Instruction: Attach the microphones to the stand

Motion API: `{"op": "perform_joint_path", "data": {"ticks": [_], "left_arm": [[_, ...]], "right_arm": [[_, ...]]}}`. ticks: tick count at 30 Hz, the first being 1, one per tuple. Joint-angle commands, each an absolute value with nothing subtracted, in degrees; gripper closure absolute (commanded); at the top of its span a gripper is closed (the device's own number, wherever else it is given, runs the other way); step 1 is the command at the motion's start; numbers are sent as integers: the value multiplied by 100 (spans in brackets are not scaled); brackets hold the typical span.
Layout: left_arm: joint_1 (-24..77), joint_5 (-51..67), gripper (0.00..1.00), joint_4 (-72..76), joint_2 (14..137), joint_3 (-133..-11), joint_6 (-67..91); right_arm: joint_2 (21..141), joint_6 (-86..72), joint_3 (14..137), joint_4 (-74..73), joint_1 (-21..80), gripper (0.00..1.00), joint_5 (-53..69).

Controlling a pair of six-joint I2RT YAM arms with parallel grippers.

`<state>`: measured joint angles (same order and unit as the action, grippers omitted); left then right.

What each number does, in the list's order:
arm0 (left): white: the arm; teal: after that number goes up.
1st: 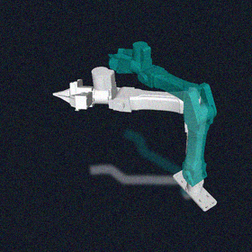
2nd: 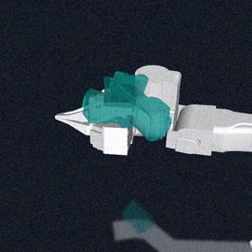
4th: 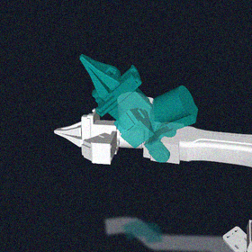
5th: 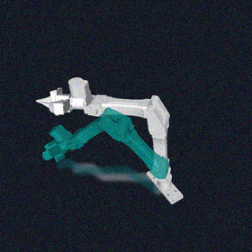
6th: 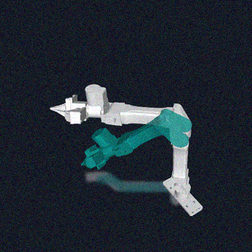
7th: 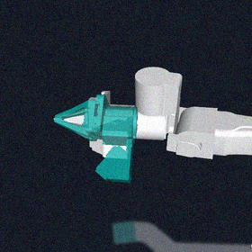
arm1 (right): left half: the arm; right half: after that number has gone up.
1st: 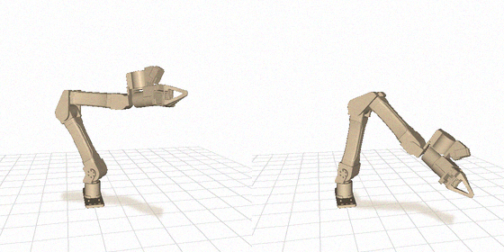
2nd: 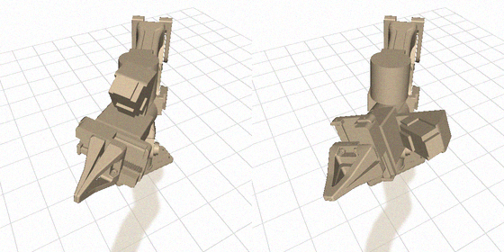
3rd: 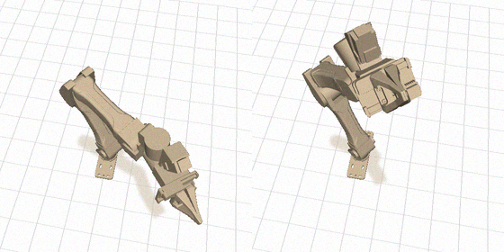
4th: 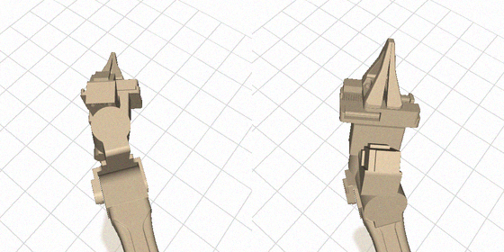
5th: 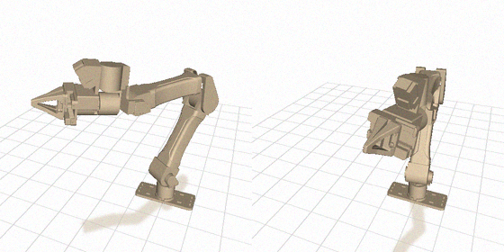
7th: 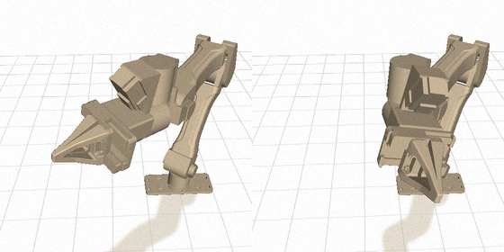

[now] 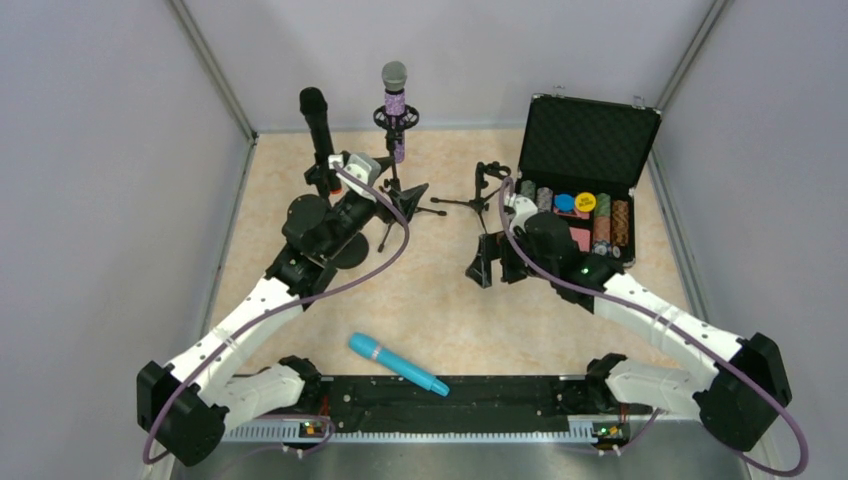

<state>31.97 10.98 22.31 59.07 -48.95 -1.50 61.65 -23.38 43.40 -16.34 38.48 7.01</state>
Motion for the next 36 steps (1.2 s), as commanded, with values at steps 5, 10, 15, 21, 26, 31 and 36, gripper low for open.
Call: {"op": "perform_joint_path", "data": {"ticks": [5,10,15,21,26,31,36], "left_arm": [[3331,1291,15,2650,5657,-4696,-489],[3611,1327,15,2489,5700,-4646,-961],[4051,1129,12,2392,5896,-4623,-1237],[4319,903,11,2213,6197,-4715,-1285],[4415,754,11,2224,6320,-4692,-1349],[4502,645,11,2197,6401,-4693,-1357],[4574,589,11,2163,6448,-4693,-1448]], "right_arm": [[6957,-1494,5653,-2244,3797,1,916],[7017,-1362,5985,-2382,3731,1,429],[6968,-1314,6216,-2312,3386,1,535],[7036,-1620,6285,-2087,2389,1,1328],[7258,-2122,6254,-1642,1713,1,2036],[7676,-2928,6142,-718,1225,2,3093],[8190,-3031,6372,-469,1090,2,3252]]}}
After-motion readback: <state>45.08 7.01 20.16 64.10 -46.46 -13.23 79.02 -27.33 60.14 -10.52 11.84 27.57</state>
